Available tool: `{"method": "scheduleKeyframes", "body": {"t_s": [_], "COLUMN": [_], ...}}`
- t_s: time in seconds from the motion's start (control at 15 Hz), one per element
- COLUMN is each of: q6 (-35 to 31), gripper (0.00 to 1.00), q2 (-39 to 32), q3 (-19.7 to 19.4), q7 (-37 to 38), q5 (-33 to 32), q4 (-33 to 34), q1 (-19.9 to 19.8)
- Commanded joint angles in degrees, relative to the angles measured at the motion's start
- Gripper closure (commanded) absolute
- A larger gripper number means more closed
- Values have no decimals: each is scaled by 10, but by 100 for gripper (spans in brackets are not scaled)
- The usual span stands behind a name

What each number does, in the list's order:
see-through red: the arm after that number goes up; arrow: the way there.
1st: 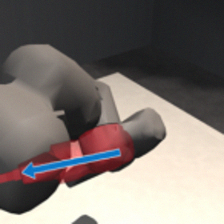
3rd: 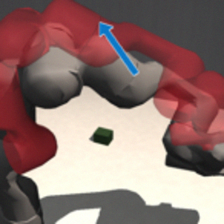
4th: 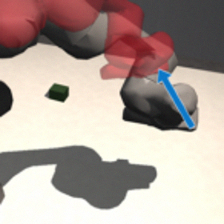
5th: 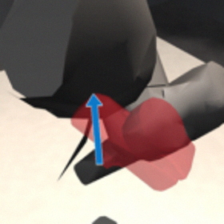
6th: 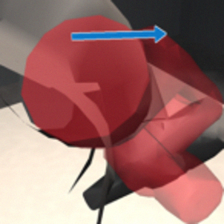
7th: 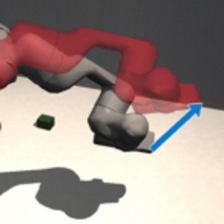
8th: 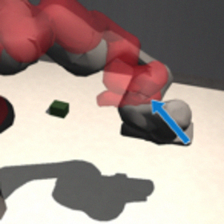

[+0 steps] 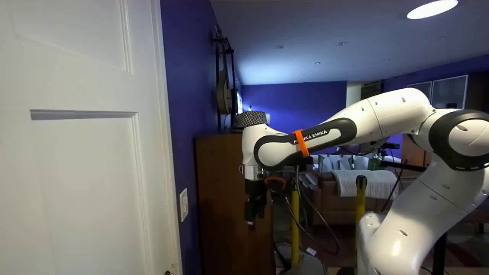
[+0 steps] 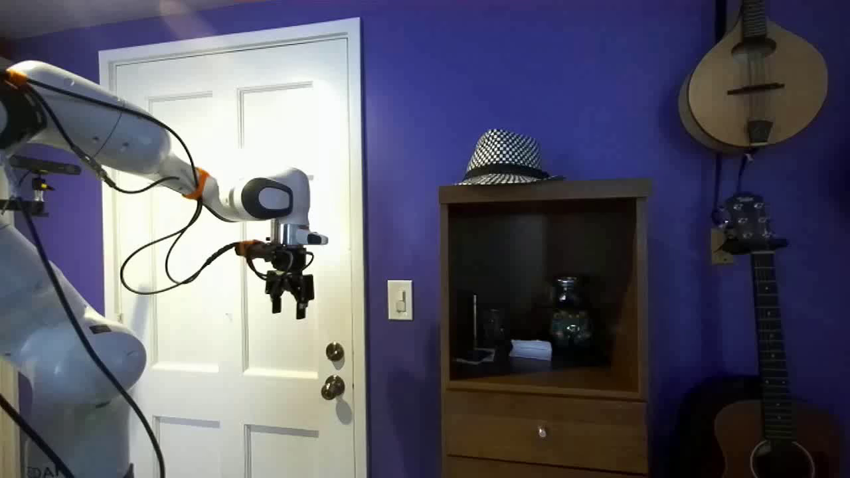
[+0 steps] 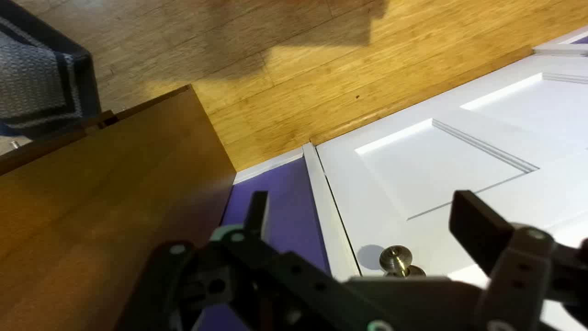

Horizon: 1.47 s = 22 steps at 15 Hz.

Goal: Take the hat off of the top of the cabinet and hang it on the door

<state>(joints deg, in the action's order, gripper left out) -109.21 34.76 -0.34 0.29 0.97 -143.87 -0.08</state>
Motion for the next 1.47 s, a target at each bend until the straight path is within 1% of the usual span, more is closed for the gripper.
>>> {"method": "scheduleKeyframes", "body": {"t_s": [0.0,0.93,1.0,1.07,1.13,1.27,1.4], "q6": [1,1,1,-5,-34,-67,-88], "gripper": [0,0,0,0,0,0,0], "q2": [0,0,-8,-13,-9,-10,-13], "q3": [0,0,-2,-9,-6,-20,-32], "q7": [0,0,3,-5,-3,-19,-35], "q5": [0,0,-4,-5,-28,-42,-46], "q4": [1,1,8,16,17,36,59], "q1": [-1,-1,-6,-9,-19,-28,-33]}}
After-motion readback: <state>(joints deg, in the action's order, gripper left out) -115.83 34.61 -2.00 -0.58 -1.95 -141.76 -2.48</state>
